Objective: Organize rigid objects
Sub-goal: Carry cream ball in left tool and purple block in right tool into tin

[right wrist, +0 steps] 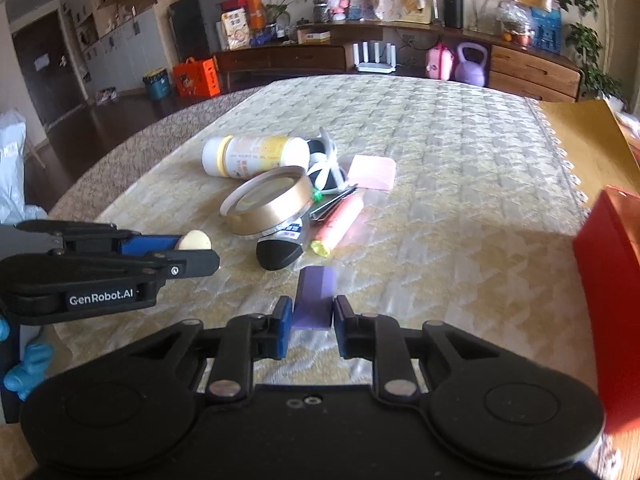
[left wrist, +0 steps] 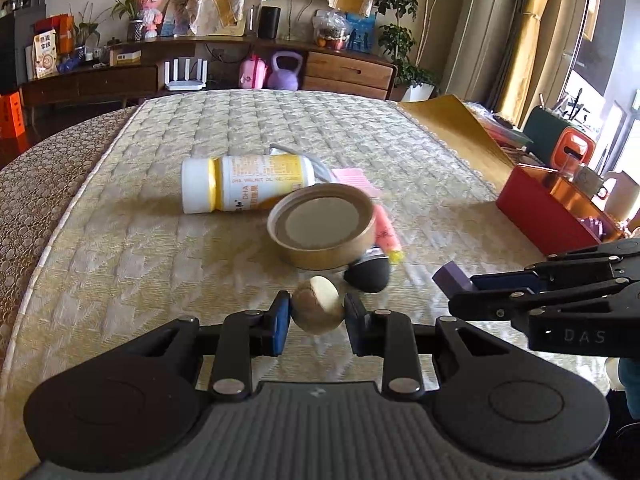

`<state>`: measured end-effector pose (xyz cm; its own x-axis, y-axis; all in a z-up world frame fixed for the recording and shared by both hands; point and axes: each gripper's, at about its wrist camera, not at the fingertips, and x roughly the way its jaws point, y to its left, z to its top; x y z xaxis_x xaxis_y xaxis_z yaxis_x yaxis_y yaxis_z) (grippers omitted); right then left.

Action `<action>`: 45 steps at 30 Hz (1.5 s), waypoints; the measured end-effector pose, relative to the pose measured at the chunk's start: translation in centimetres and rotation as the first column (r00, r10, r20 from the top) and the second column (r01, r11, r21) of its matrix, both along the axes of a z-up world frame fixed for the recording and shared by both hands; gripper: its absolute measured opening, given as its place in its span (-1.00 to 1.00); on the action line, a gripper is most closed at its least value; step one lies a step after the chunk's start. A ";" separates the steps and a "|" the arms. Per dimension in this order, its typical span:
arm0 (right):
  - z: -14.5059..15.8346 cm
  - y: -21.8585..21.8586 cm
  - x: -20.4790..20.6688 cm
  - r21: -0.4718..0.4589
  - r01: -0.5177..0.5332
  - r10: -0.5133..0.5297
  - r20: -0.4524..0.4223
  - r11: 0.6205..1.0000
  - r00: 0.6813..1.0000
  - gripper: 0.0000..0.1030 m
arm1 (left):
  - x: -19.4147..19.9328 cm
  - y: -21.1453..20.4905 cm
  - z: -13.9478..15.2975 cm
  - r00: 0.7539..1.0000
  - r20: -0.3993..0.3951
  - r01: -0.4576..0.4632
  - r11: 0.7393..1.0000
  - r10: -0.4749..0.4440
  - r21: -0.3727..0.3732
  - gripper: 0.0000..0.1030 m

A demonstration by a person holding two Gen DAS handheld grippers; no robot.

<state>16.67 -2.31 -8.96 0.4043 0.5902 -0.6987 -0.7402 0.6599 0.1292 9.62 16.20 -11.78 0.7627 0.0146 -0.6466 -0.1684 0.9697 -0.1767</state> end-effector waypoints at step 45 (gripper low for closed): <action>6.5 -22.0 4.3 0.118 0.345 -0.356 0.092 0.931 0.930 -0.59 | 13.5 -21.0 8.7 0.929 0.034 0.366 0.930 -0.368 0.039 -0.44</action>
<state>20.95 -24.35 -2.51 0.6689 0.4602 -0.5838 -0.4773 0.8679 0.1373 23.08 -4.76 -3.03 0.7441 -0.2515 -0.6190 0.2070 0.9676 -0.1443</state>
